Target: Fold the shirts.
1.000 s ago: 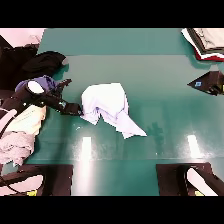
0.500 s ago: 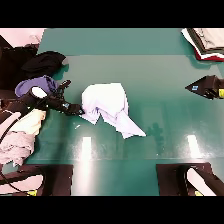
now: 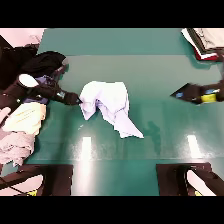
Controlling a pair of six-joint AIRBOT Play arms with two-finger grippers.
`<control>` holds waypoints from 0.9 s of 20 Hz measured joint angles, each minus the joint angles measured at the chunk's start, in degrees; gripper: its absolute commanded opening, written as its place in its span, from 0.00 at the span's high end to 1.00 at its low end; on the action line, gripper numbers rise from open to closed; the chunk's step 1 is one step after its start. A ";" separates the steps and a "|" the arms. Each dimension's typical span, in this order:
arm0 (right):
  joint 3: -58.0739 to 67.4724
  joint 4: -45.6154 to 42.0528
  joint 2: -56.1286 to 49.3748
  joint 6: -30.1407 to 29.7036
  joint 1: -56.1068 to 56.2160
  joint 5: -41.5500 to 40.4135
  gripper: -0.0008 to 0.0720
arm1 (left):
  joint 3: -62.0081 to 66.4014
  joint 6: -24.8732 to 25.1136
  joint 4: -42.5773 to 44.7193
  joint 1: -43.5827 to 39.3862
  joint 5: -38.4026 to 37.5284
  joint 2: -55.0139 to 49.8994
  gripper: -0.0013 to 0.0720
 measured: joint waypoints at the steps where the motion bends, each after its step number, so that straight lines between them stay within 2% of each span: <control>1: -2.12 -0.15 -0.98 0.00 3.19 -1.38 0.15 | 1.31 0.00 0.02 0.00 -1.11 0.81 0.95; 7: -8.48 0.22 -12.33 -1.68 24.46 -15.61 0.15 | 4.81 -0.11 0.15 0.00 -6.73 2.84 0.95; 12: -3.91 -1.60 -21.70 -2.19 31.41 -19.82 0.21 | 5.29 -0.63 0.57 0.00 -9.14 3.13 0.95; 13: -3.17 -2.51 -22.71 -2.16 31.85 -19.98 0.31 | 5.29 -0.79 0.79 0.00 -9.44 3.13 0.95; 14: -2.56 -3.13 -23.41 -2.14 32.20 -20.09 0.52 | 5.31 -0.79 1.11 0.00 -9.73 3.13 0.95; 17: -1.64 -4.66 -24.65 -2.05 32.79 -20.52 0.96 | 5.33 -0.85 1.55 0.00 -9.99 3.15 0.95; 18: -1.51 -4.87 -24.83 -2.05 32.92 -20.61 0.96 | 5.33 -0.92 1.57 0.00 -9.97 3.19 0.95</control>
